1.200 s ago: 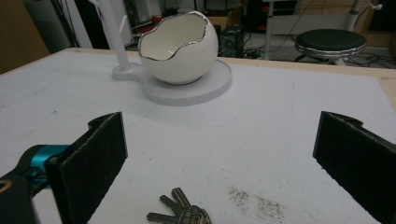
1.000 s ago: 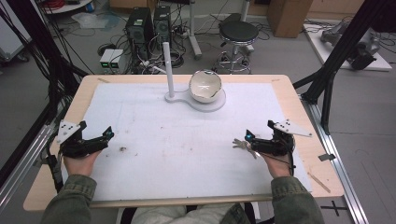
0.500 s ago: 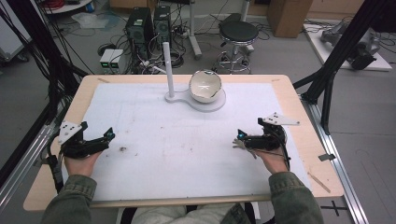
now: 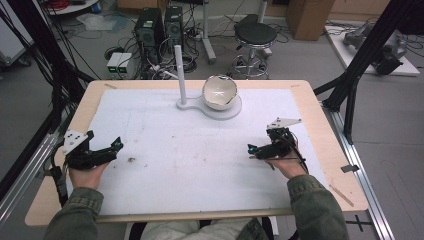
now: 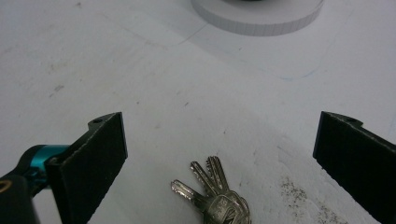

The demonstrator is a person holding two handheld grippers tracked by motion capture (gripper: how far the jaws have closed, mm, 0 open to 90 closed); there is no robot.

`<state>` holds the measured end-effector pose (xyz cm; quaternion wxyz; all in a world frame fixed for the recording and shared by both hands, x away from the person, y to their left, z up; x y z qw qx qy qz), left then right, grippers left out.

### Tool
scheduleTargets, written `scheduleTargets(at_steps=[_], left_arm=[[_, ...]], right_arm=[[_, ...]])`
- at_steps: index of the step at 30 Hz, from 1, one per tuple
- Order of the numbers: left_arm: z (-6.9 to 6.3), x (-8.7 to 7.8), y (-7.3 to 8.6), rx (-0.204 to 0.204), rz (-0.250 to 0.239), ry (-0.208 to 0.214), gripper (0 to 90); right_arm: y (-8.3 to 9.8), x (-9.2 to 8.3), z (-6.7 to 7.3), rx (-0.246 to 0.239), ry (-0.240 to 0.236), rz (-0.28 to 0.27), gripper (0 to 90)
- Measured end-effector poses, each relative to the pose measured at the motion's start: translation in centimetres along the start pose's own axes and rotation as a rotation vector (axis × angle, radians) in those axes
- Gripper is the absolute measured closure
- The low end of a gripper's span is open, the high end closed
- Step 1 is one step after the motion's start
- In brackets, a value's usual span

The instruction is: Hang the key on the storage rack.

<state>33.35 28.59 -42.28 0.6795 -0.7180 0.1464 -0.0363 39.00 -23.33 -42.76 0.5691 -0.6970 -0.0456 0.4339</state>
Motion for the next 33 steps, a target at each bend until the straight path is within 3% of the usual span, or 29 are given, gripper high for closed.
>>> scheduleTargets(at_steps=[21, 26, 32, 33], left_arm=[[0.1, 0.0, 0.0, 0.001, 0.000, -0.004, 1.7], [0.1, 0.1, 0.0, 0.002, 0.000, -0.002, 1.7], [0.1, 0.1, 0.0, 0.001, 0.001, -0.003, 1.7], [0.1, 0.1, 0.0, -0.001, 0.000, -0.005, 1.7]], right_arm=[[0.5, 2.5, -0.2, -0.105, -0.124, 0.313, 1.8], [0.9, 2.8, -0.2, -0.122, -0.129, 0.367, 1.9], [1.2, 3.2, -0.7, -0.179, -0.124, 0.450, 3.6], [1.1, 3.2, -0.7, -0.168, -0.124, 0.462, 4.3]])
Point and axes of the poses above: each handheld gripper's, and its own axes: x roughly forward along the jaws, y roughly out of its underside, z roughly to its left, the point moved 4 cm from there along x, roughly forward along the jaws, and after that the axes turned 7 degrees about -z, right-handed, at the moved point
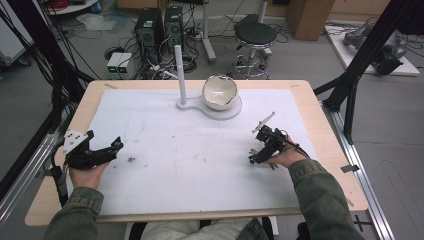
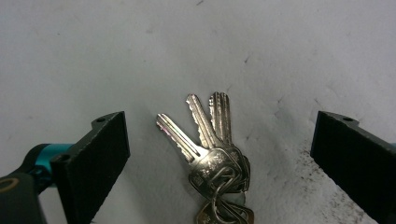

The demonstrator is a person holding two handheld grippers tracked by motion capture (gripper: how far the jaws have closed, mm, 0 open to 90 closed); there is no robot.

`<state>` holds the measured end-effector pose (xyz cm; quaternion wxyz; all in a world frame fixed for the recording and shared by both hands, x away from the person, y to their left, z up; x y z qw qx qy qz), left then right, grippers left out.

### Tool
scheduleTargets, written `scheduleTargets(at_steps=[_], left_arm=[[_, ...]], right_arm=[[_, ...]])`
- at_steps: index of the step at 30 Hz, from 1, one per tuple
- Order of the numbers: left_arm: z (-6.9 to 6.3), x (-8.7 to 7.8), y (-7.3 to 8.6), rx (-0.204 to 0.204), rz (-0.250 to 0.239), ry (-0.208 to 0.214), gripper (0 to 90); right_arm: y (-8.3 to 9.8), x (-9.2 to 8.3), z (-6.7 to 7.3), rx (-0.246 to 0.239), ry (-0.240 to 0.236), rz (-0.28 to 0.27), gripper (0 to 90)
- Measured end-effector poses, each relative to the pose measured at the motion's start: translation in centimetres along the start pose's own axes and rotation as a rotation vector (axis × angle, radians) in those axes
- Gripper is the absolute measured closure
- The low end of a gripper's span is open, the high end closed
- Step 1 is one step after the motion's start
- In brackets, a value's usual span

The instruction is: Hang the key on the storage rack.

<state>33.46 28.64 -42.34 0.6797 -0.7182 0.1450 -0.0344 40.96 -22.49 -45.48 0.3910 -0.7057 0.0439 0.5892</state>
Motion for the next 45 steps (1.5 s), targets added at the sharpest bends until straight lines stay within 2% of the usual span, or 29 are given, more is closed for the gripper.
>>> scheduleTargets(at_steps=[2, 4, 8, 12, 15, 16, 17, 18, 20, 22, 23, 24, 30, 32, 37, 38, 40, 42, 45], left_arm=[[0.0, 0.0, 0.0, 0.001, 0.001, 0.001, 1.7], [0.0, 0.0, 0.0, 0.001, 0.002, -0.001, 1.7], [0.1, 0.0, 0.0, -0.001, 0.005, -0.006, 1.7], [0.0, 0.0, 0.0, 0.002, 0.006, -0.003, 1.7], [0.0, 0.0, 0.1, 0.006, 0.009, -0.001, 1.7], [0.0, 0.1, 0.1, 0.006, 0.010, 0.000, 1.7], [-0.1, 0.1, 0.1, 0.007, 0.011, 0.003, 1.7], [-0.1, 0.1, 0.1, 0.007, 0.012, 0.003, 1.7], [-0.1, 0.1, 0.1, 0.006, 0.011, 0.003, 1.7], [0.0, 0.0, 0.1, 0.005, 0.009, 0.003, 1.7], [0.0, 0.1, 0.1, 0.002, 0.010, 0.004, 1.7], [0.0, 0.1, 0.1, 0.000, 0.008, 0.004, 1.7], [0.2, 0.0, 0.0, -0.011, -0.001, 0.003, 1.7], [0.2, 0.0, 0.0, -0.014, -0.001, 0.003, 1.7], [0.2, -0.1, -0.1, -0.016, -0.006, 0.002, 1.7], [0.2, -0.1, -0.1, -0.017, -0.005, 0.002, 1.7], [0.2, -0.1, -0.1, -0.019, -0.006, 0.003, 1.7], [0.3, -0.2, -0.1, -0.020, -0.005, 0.001, 1.7], [0.3, -0.2, -0.1, -0.028, -0.009, 0.000, 1.7]], right_arm=[[-0.1, 0.0, -0.2, -0.001, -0.006, 0.012, 6.2], [0.0, 0.0, -0.3, -0.023, -0.026, 0.038, 16.8], [0.0, 0.2, -0.2, -0.069, -0.040, 0.071, 26.4], [-0.1, 0.2, -0.2, -0.092, -0.050, 0.067, 31.9], [-0.1, 0.2, -0.1, -0.091, -0.052, 0.074, 32.7], [-0.2, 0.1, -0.2, -0.093, -0.055, 0.078, 35.4], [-0.4, 0.1, -0.3, -0.096, -0.055, 0.085, 44.2], [-0.6, 0.1, -0.2, -0.092, -0.053, 0.093, 47.9], [-0.9, 0.1, -0.2, -0.085, -0.056, 0.110, 61.4], [-1.0, 0.1, 0.1, -0.099, -0.050, 0.120, 70.6], [-1.1, 0.1, 0.2, -0.088, -0.044, 0.125, 79.7], [-1.2, 0.1, 0.1, -0.091, -0.023, 0.124, 79.8], [-1.2, -0.1, 0.2, -0.054, 0.007, 0.118, 80.9], [-1.2, -0.3, 0.2, -0.030, -0.003, 0.106, 81.5], [-1.3, -1.0, 0.0, -0.001, 0.008, 0.059, 81.7], [-1.3, -1.4, -0.1, 0.035, 0.016, 0.037, 81.8], [-1.3, -1.5, -0.1, 0.045, 0.016, 0.025, 82.8], [-1.2, -2.0, -0.1, 0.093, 0.010, -0.024, 82.9], [-1.1, -2.7, -0.2, 0.120, 0.010, -0.057, 83.1]])
Point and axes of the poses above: each handheld gripper's, and its own axes: x roughly forward along the jaws, y roughly out of its underside, z roughly to its left, the point moved 4 cm from there along x, roughly forward along the jaws, and after that the axes turned 7 degrees about -z, right-handed, at the moved point
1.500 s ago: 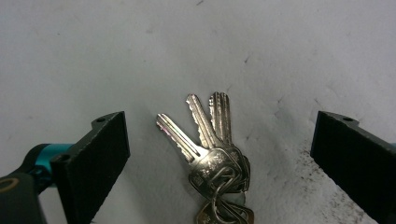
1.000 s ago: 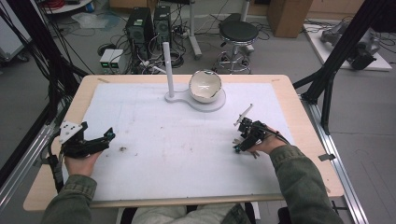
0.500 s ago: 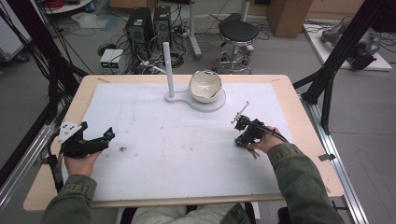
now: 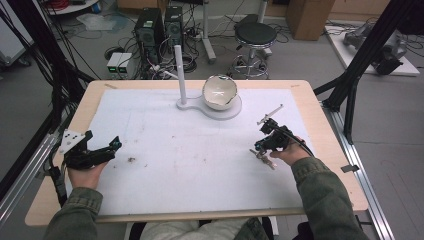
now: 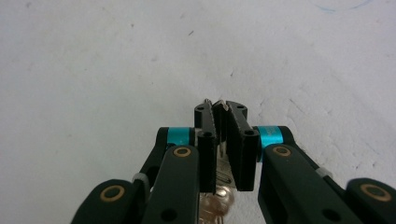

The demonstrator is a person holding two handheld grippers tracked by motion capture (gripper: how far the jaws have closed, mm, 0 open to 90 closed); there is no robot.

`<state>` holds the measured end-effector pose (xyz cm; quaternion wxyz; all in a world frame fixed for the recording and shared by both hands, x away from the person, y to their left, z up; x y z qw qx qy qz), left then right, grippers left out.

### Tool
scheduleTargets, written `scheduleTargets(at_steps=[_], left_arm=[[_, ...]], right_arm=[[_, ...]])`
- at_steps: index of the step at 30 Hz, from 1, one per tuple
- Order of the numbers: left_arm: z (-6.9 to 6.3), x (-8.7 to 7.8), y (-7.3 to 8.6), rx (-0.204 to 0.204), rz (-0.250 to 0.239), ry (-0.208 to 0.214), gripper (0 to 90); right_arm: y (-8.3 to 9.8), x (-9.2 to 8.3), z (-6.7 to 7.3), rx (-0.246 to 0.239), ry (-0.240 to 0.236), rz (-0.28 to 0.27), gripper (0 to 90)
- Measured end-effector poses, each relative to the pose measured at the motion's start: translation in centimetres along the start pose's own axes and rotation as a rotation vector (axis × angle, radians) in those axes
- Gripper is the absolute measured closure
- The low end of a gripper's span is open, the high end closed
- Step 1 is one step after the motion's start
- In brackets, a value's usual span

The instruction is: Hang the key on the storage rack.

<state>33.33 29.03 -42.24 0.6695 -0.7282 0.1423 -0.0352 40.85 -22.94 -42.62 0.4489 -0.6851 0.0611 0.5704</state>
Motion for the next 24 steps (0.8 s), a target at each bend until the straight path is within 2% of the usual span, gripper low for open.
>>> scheduleTargets(at_steps=[5, 11, 12, 15, 18, 24], left_arm=[[0.0, 0.0, 0.0, -0.007, 0.000, 0.001, 1.7], [0.0, 0.0, 0.1, -0.010, 0.002, 0.002, 1.7], [0.0, 0.0, 0.1, -0.011, 0.001, 0.002, 1.7], [0.0, 0.0, 0.0, -0.008, -0.006, 0.003, 1.7], [-0.1, -0.1, -0.1, -0.014, -0.016, 0.006, 1.7], [-0.2, -0.1, 0.0, -0.011, -0.012, 0.011, 1.7]], right_arm=[[-0.1, -0.9, -0.1, 0.033, -0.005, -0.076, 83.2], [-0.3, -1.6, -0.1, 0.057, -0.016, -0.117, 83.2], [-0.4, -2.1, 0.0, 0.074, -0.025, -0.143, 83.2], [-0.6, -2.5, 0.1, 0.074, -0.029, -0.171, 83.2], [-1.4, -3.5, 0.5, 0.086, -0.035, -0.225, 83.3], [-3.2, -4.6, 1.5, 0.088, -0.055, -0.268, 83.3]])
Point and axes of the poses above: each handheld gripper's, and its own axes: x roughly forward along the jaws, y roughly out of its underside, z roughly to its left, the point moved 4 cm from there along x, roughly forward along the jaws, and after that the axes turned 7 degrees about -z, right-handed, at the moved point
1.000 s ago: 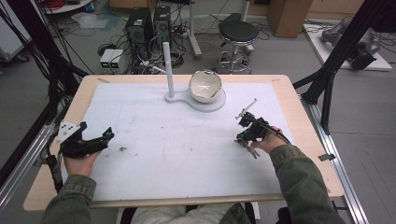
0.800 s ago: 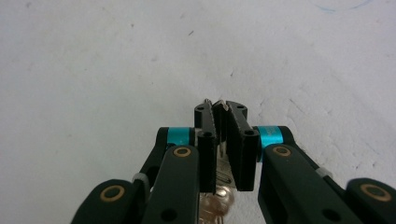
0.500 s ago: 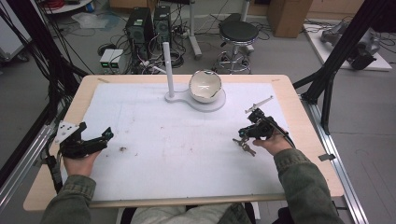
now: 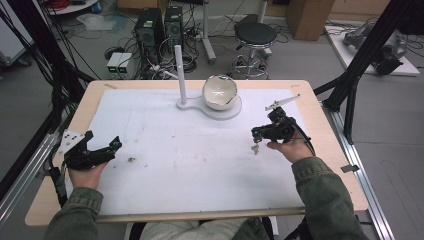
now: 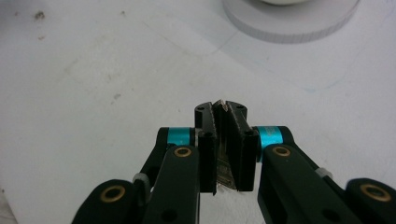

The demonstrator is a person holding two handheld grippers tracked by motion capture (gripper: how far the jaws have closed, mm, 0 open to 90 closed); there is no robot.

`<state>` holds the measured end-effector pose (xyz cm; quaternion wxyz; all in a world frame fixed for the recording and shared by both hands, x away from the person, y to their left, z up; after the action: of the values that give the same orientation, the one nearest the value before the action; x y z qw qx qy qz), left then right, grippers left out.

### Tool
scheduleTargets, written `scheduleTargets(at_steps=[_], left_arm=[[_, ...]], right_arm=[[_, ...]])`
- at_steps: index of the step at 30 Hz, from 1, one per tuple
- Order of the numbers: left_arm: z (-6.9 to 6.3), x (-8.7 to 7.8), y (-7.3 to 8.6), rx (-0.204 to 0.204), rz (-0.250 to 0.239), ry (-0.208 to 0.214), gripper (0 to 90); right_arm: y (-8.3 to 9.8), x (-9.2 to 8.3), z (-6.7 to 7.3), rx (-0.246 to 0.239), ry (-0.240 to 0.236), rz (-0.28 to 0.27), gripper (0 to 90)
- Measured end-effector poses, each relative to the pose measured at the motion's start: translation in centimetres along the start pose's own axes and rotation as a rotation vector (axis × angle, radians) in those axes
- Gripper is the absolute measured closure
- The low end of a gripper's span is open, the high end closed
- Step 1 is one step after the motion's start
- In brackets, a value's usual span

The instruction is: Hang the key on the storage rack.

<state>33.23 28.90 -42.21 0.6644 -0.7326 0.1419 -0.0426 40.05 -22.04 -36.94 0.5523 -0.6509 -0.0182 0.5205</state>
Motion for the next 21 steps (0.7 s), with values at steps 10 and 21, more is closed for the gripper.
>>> scheduleTargets(at_steps=[10, 21], left_arm=[[0.1, 0.0, 0.1, -0.003, 0.000, 0.000, 1.7], [0.2, 0.1, 0.1, -0.007, -0.004, 0.000, 1.7]], right_arm=[[-3.1, 0.5, 2.5, -0.038, -0.050, -0.063, 83.3], [-6.0, 2.0, 4.1, -0.046, -0.076, -0.105, 83.3]])
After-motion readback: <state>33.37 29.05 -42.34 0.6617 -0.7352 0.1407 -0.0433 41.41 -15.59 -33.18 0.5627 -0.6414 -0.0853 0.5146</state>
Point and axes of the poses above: each handheld gripper's, and its own axes: x roughly forward along the jaws, y roughly out of its underside, z roughly to its left, the point moved 4 cm from there along x, roughly forward along the jaws, and after that the axes turned 7 degrees about -z, right-handed, at the moved point
